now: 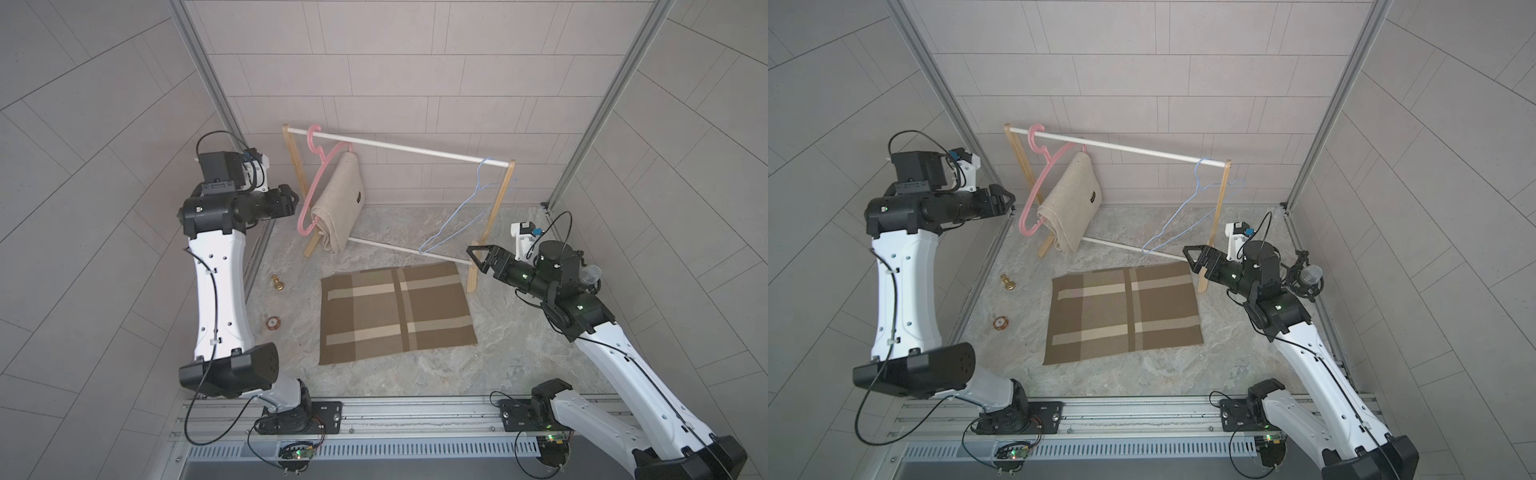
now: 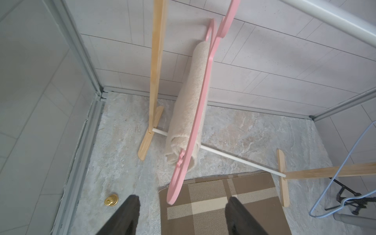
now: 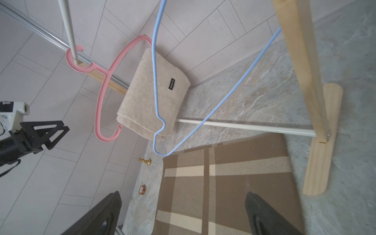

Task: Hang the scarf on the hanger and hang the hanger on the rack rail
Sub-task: Place the hanger at the clothesline, then pick up the hanger from the clothesline.

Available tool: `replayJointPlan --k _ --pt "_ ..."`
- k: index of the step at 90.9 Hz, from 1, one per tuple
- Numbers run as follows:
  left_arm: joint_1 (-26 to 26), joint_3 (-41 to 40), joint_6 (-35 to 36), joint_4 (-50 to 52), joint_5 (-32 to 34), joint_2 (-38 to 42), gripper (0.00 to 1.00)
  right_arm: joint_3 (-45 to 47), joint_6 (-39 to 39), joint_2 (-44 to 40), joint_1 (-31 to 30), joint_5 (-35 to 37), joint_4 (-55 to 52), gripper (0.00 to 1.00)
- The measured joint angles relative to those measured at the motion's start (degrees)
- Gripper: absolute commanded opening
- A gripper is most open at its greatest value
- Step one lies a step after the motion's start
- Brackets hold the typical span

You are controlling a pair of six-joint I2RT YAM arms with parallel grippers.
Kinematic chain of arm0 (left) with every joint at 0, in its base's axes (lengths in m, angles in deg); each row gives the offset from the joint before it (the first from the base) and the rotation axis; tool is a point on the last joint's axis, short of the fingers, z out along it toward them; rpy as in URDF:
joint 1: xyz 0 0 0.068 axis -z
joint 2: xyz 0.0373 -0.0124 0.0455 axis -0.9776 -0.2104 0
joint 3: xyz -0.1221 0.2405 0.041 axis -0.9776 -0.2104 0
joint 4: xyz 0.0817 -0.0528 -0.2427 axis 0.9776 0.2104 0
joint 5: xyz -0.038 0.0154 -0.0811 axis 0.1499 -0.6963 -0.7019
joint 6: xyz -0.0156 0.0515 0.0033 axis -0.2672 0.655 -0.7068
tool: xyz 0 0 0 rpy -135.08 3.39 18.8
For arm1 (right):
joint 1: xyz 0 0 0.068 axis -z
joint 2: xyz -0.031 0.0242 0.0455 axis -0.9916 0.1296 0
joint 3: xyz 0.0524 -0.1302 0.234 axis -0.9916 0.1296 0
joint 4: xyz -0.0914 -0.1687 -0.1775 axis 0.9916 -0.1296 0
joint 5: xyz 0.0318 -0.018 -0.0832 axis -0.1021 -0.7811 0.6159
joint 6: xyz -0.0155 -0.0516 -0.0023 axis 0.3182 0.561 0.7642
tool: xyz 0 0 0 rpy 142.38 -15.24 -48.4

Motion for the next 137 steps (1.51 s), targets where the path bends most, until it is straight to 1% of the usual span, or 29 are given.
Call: replayJointPlan --k 6,12,27,44,50,65,72,81,92,100,110,122,137 --pt "0.00 -3.02 -0.55 -0.37 0.52 3.43 0.70 -0.87 -1.77 1.99 -0.07 -0.31 3.26 0.97" --pt "0.04 -6.62 -1.31 -1.05 -0.44 6.86 0.69 -1.73 -3.37 4.07 -0.28 -0.42 6.23 0.95" --pt "1.03 -16.48 -4.42 -2.60 -7.74 14.80 0.68 -3.91 -6.75 9.70 -1.57 -0.20 13.11 0.90" --pt "6.01 -25.24 -7.76 -3.93 -15.32 21.20 0.67 -7.37 -8.61 16.35 -3.21 2.62 18.25 0.81" --pt "8.17 -27.61 -8.74 -4.33 -16.68 22.49 0.67 -8.90 -8.63 18.73 -3.67 4.04 19.56 0.78" --pt "13.33 -32.89 -10.67 -6.21 -17.81 24.41 0.67 -12.35 -7.72 23.98 -4.72 6.25 21.55 0.63" --pt "14.34 -34.42 -11.06 -6.47 -17.86 24.52 0.66 -13.44 -7.28 25.90 -5.29 7.17 21.77 0.58" --pt "14.45 -35.32 -11.45 -6.64 -17.75 24.24 0.65 -13.81 -6.58 27.32 -5.95 8.39 21.97 0.48" --pt "14.56 -35.36 -11.47 -7.23 -17.77 24.09 0.66 -14.93 -4.52 28.59 -6.60 9.25 21.24 0.32" --pt "14.58 -35.39 -11.50 -7.63 -17.92 24.09 0.65 -16.04 -2.80 29.16 -7.13 9.86 20.57 0.19" --pt "14.95 -35.69 -11.50 -7.91 -18.95 23.98 0.65 -16.35 -0.11 29.18 -8.04 10.45 20.15 0.09" --pt "15.87 -36.02 -11.47 -8.02 -19.89 23.61 0.65 -16.52 3.15 29.18 -9.38 10.73 18.93 0.00" --pt "16.65 -36.22 -11.45 -8.35 -20.50 23.58 0.66 -18.67 7.98 29.18 -12.11 11.56 16.50 0.00"
